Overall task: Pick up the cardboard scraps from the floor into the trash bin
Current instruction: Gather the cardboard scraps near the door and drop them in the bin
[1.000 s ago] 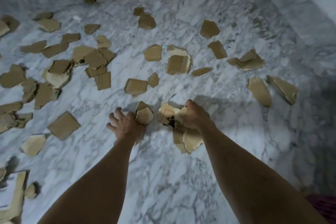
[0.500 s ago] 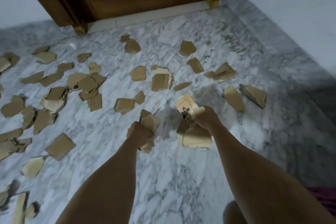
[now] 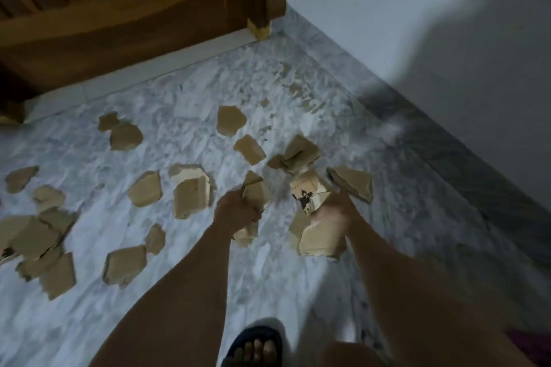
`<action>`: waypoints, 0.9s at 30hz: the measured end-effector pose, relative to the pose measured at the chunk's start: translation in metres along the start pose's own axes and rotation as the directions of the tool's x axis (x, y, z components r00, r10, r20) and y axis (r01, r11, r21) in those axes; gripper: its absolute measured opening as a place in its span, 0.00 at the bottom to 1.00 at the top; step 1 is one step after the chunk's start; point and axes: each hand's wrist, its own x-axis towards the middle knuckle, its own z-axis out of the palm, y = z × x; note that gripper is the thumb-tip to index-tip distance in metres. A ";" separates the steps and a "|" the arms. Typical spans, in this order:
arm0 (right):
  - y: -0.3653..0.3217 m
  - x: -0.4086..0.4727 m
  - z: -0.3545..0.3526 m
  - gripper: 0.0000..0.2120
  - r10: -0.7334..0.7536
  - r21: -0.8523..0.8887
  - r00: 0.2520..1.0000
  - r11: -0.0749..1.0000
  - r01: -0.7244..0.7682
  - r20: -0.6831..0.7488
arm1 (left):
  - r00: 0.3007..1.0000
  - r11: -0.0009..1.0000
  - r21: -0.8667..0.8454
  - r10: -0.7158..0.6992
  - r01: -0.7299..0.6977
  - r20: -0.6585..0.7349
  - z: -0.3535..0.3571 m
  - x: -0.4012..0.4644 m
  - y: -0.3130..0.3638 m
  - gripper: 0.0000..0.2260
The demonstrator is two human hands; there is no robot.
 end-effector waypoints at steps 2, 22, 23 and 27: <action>-0.005 0.011 -0.001 0.33 0.035 -0.023 0.999 0.999 -0.035 0.007 | 1.000 1.000 -0.016 0.012 -0.011 0.026 0.015 0.025 0.009 0.14; 0.000 0.069 -0.071 0.31 -0.007 -0.191 0.999 0.981 0.016 0.047 | 0.960 0.890 0.377 0.187 -0.256 0.209 0.074 0.175 0.137 0.32; 0.001 0.076 -0.081 0.31 -0.028 -0.194 0.999 0.980 0.032 0.019 | 0.957 0.896 0.349 0.222 -0.275 0.185 0.081 0.174 0.133 0.28; 0.000 0.103 -0.094 0.47 0.040 -0.238 0.997 0.971 -0.023 0.065 | 0.959 0.861 0.426 0.274 -0.279 0.075 0.098 0.168 0.123 0.32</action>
